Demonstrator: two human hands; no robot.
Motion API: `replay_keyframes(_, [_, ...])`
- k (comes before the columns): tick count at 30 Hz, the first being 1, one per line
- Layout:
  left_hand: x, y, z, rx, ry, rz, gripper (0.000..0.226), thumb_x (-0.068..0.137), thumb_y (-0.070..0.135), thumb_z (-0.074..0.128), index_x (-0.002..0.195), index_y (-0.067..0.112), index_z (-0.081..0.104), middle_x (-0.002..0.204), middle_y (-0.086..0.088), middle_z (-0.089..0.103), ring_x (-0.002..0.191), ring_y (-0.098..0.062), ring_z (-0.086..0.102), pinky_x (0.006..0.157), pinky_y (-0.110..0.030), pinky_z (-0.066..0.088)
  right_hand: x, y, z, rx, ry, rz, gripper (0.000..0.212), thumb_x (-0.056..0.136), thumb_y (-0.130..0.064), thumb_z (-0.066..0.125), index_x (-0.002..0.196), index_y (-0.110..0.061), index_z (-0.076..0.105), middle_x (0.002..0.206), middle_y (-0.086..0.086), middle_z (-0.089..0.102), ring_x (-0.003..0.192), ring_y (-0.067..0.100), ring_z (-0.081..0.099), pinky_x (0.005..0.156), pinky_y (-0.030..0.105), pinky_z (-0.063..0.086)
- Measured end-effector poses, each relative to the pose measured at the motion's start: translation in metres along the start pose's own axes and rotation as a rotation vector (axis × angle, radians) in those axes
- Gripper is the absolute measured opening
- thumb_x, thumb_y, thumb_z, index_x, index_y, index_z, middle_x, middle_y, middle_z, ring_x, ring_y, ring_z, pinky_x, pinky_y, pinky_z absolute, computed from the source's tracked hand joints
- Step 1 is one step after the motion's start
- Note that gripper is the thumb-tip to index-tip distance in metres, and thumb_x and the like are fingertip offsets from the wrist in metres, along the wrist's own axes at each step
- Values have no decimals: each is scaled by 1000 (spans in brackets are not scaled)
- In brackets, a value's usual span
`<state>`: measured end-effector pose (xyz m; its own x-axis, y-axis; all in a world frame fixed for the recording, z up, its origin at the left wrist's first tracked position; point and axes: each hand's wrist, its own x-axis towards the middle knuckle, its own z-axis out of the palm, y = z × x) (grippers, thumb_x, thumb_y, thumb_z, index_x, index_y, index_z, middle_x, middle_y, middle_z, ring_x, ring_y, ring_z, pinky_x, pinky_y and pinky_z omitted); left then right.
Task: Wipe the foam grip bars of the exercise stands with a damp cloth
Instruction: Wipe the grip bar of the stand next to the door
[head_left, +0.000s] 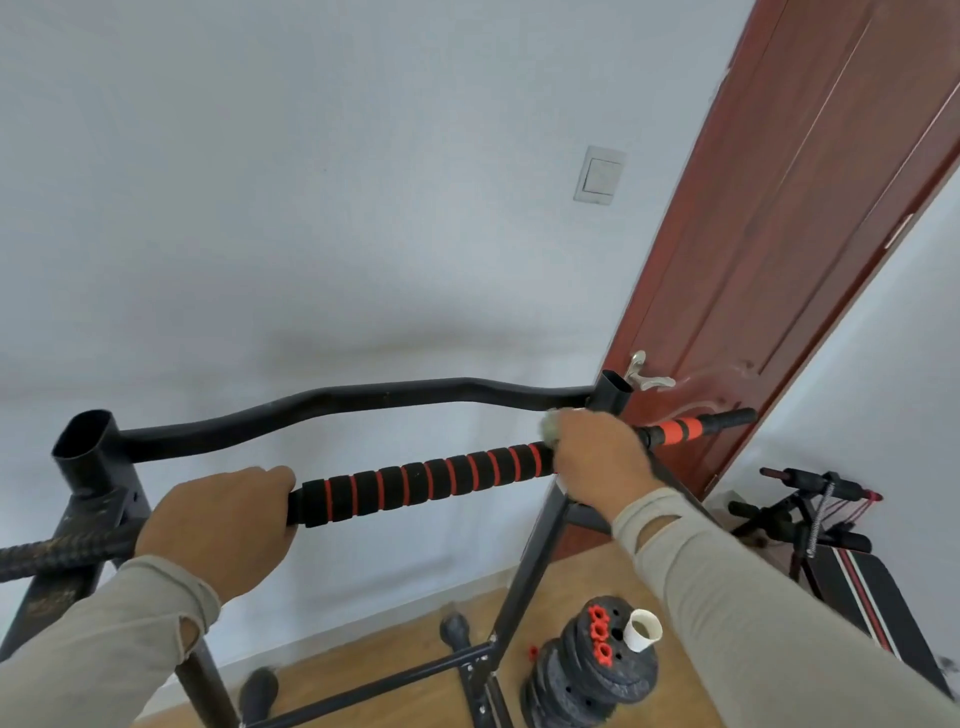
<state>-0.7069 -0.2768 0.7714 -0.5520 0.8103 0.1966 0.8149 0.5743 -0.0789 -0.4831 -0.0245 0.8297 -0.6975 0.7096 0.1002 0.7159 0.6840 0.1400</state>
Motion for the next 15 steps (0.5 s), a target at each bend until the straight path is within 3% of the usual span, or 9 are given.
replay_keyframes(4, [0, 0, -2, -2, 2, 2, 13, 97, 47, 44, 89, 36, 43, 69, 12, 55, 58, -2, 56, 63, -15, 48, -34, -126, -8, 261, 86, -256, 17, 88, -6, 58, 92, -22, 57, 92, 2, 65, 89, 27, 63, 78, 37, 52])
replay_keyframes(6, [0, 2, -4, -8, 27, -19, 15, 99, 43, 40, 86, 35, 43, 72, 13, 55, 60, -3, 56, 61, -16, 44, -49, -175, -2, 449, 123, -367, 15, 90, -12, 66, 103, -16, 61, 99, 6, 67, 95, 26, 61, 95, 43, 52])
replay_keyframes(8, [-1, 4, -7, 11, 1, -42, 14, 100, 39, 37, 87, 36, 42, 77, 15, 54, 65, -4, 55, 62, -19, 39, -49, -189, 12, 515, 176, -496, 26, 92, -9, 66, 117, -10, 62, 115, 9, 67, 112, 28, 59, 109, 45, 45])
replay_keyframes(11, [-1, 3, -8, 50, 15, -44, 17, 96, 41, 39, 82, 32, 44, 71, 12, 54, 58, -3, 53, 55, -21, 36, -37, -144, 24, 514, 317, -645, 41, 89, 4, 59, 125, -14, 64, 130, 5, 66, 121, 26, 60, 105, 43, 50])
replay_keyframes(15, [-1, 1, -6, 55, -14, -32, 15, 95, 44, 45, 85, 33, 42, 71, 12, 54, 56, -3, 52, 53, -19, 33, -16, -16, 23, 203, 156, -297, 65, 88, 8, 54, 141, -29, 57, 140, -7, 61, 125, 20, 59, 105, 41, 50])
